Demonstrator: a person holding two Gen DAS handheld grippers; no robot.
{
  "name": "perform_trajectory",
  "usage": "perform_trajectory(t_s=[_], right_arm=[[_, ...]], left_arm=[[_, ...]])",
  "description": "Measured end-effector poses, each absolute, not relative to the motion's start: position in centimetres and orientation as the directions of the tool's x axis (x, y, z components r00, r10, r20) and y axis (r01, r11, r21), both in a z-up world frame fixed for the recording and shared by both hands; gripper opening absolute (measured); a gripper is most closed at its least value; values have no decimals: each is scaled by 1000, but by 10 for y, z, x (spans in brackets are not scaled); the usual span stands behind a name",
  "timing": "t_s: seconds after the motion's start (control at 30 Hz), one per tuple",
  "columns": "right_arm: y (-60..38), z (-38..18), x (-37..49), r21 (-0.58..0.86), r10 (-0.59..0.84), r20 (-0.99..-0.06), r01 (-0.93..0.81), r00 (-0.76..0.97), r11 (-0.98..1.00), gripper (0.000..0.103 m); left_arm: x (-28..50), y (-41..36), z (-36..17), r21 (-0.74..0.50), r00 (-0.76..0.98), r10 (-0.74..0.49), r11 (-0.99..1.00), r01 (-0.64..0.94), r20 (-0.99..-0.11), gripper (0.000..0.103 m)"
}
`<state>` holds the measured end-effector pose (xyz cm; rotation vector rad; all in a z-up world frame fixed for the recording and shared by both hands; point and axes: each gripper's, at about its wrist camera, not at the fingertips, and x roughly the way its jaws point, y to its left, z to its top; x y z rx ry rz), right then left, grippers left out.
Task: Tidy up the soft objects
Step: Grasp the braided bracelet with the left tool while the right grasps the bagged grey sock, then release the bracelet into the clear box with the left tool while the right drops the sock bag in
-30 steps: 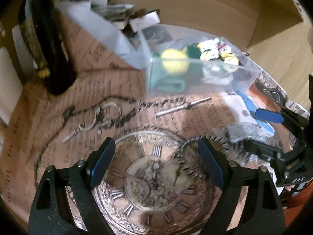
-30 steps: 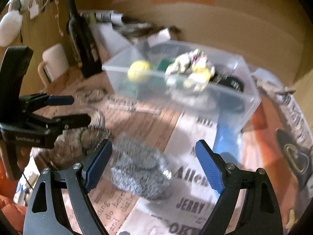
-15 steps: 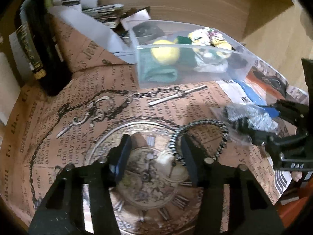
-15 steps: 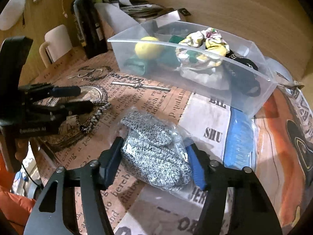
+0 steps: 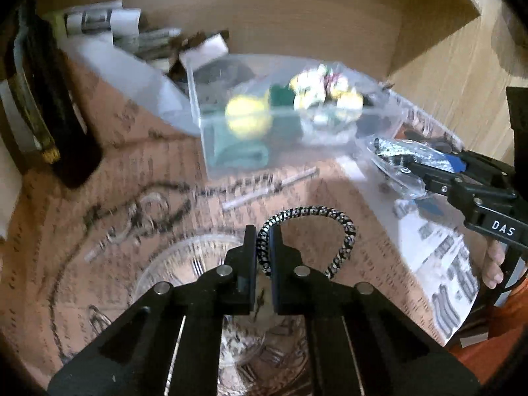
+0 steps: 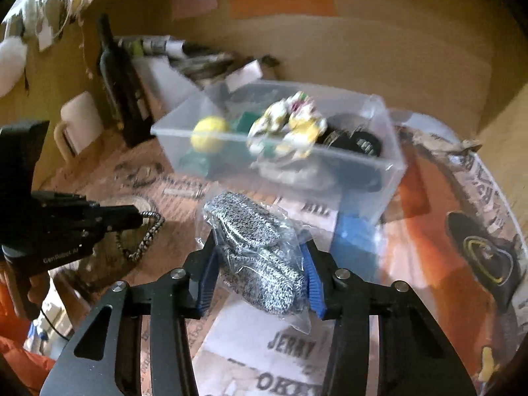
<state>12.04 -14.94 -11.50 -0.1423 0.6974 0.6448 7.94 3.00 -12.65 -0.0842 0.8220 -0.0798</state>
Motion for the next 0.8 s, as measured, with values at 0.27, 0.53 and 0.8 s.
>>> perform_trajectory(t_s=[0.27,0.53,0.8], right_arm=[[-162,-78,128,67,508,-532,-565,677,822,42],[-172,-42,143,47,500,-412,-530,762,847,42],[-160,-45,173,5,473,-422,-520,773,854,42]], left_arm=[[92,30,-77,-57,778,-61,998,32,-626,6],[127,34,-50,-56,817,-46,998,16,-575,6],[168,25,-49,-30,820,-15,1000,-2,-572,6]])
